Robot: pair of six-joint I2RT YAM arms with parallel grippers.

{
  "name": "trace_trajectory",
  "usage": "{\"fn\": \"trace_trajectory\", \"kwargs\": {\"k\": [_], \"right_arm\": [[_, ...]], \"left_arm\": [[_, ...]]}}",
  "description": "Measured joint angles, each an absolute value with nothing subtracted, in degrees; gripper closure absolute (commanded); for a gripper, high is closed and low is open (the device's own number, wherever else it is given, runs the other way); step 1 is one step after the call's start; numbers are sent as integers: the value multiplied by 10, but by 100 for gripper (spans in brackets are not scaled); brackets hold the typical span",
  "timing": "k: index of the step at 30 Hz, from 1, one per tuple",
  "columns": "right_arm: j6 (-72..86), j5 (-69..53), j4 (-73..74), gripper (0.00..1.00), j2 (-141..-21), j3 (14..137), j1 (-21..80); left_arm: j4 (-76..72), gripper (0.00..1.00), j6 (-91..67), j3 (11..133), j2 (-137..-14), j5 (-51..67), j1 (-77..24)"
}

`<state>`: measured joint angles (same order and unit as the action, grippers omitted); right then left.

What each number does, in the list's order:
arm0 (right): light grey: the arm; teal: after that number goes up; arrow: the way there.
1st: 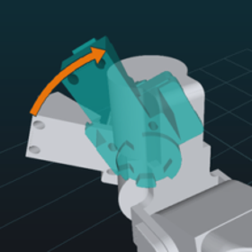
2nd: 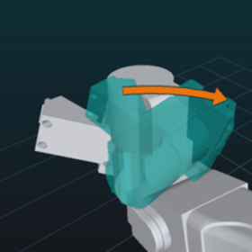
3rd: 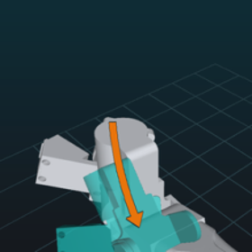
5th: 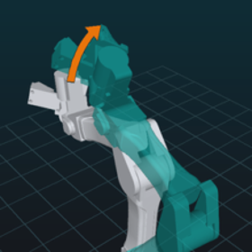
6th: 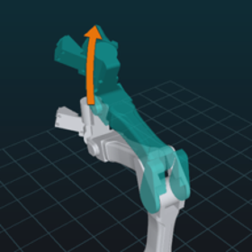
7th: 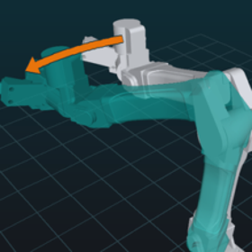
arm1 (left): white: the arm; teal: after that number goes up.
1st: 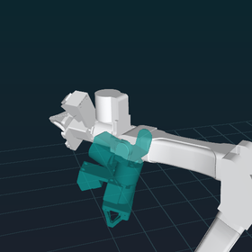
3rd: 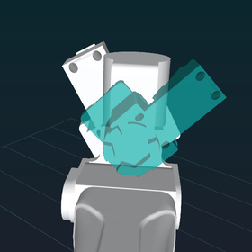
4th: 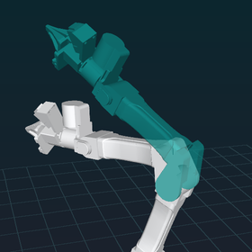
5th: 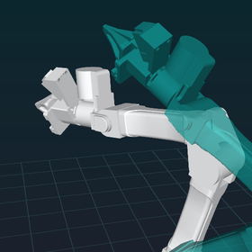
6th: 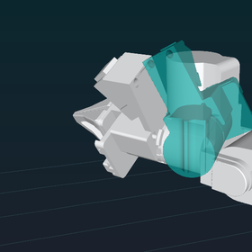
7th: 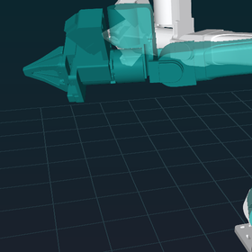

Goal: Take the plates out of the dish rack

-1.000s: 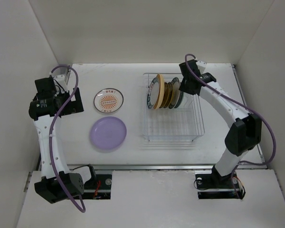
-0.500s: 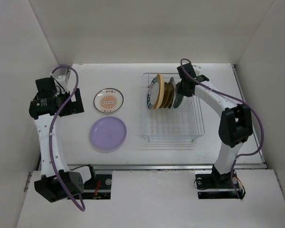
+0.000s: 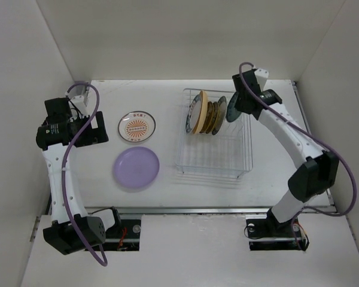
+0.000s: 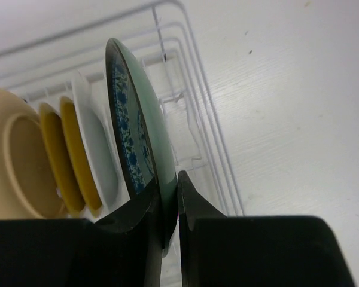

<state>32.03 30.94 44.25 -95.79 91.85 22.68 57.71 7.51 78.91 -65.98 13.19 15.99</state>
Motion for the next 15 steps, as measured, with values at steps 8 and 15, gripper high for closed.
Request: {"fn": "trace_trajectory", "kwargs": {"k": [8, 15], "right_arm": [[335, 430, 537, 100, -868, 1053, 268], [329, 277, 427, 100, -763, 904, 319]], "left_arm": [[590, 1, 97, 803, -660, 230, 160], [598, 1, 151, 828, -667, 455, 160]]}}
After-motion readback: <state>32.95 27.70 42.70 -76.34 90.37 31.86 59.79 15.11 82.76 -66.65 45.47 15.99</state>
